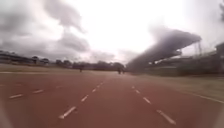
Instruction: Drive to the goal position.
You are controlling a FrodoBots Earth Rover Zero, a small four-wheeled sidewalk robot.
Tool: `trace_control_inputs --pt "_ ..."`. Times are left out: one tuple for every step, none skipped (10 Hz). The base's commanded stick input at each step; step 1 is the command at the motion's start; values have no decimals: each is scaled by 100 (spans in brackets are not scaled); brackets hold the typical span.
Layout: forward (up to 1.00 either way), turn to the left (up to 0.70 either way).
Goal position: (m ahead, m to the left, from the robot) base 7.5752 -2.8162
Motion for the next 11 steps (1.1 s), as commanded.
trace_control_inputs --pt "85 -3" --pt "85 -34" --pt "85 -34" --pt "85 -34" --pt "85 -34" --pt "85 -32" --pt "85 -28" --pt "85 -24" --pt "85 -20" --pt "85 -16" --pt "85 -12"
